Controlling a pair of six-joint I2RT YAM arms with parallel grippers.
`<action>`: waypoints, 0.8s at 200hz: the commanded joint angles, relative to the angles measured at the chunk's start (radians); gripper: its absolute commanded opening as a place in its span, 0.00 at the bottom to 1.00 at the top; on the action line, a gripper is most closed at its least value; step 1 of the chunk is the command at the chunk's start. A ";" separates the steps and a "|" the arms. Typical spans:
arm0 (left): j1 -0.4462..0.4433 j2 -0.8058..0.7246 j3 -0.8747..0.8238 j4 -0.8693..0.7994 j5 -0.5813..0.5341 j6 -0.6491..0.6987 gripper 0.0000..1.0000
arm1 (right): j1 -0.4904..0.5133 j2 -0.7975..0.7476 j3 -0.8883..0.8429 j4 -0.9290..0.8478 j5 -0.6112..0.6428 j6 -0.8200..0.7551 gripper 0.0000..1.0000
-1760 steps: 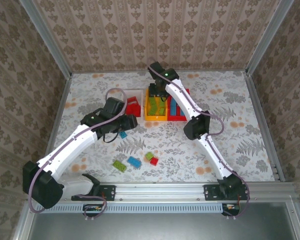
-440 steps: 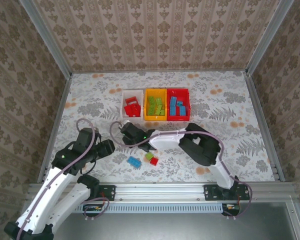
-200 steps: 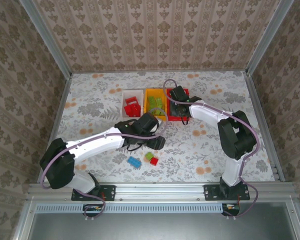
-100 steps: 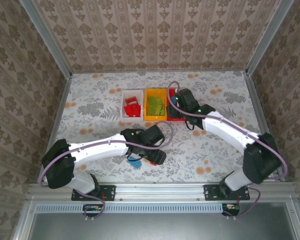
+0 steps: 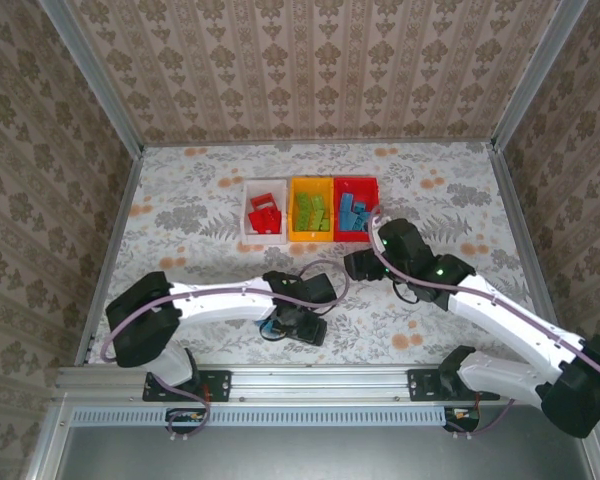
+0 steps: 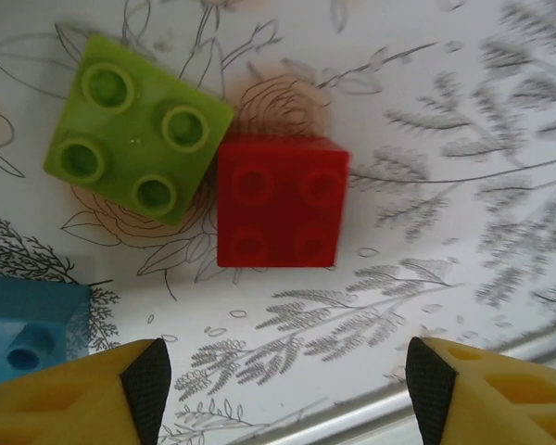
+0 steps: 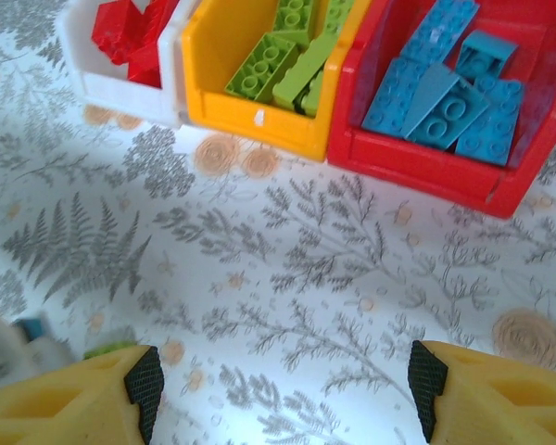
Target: Sort the legos into containers by color
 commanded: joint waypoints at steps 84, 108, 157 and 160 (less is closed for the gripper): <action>0.043 0.178 0.146 -0.026 -0.025 0.082 0.64 | 0.010 -0.118 -0.020 -0.157 -0.091 0.087 0.72; 0.050 0.202 0.171 -0.038 -0.028 0.102 0.54 | 0.010 -0.133 -0.025 -0.176 -0.094 0.092 0.71; 0.046 0.182 0.171 -0.053 -0.053 0.104 0.32 | 0.010 -0.166 -0.030 -0.229 -0.113 0.100 0.68; 0.045 0.178 0.173 -0.059 -0.059 0.103 0.32 | 0.010 -0.169 -0.030 -0.233 -0.113 0.100 0.68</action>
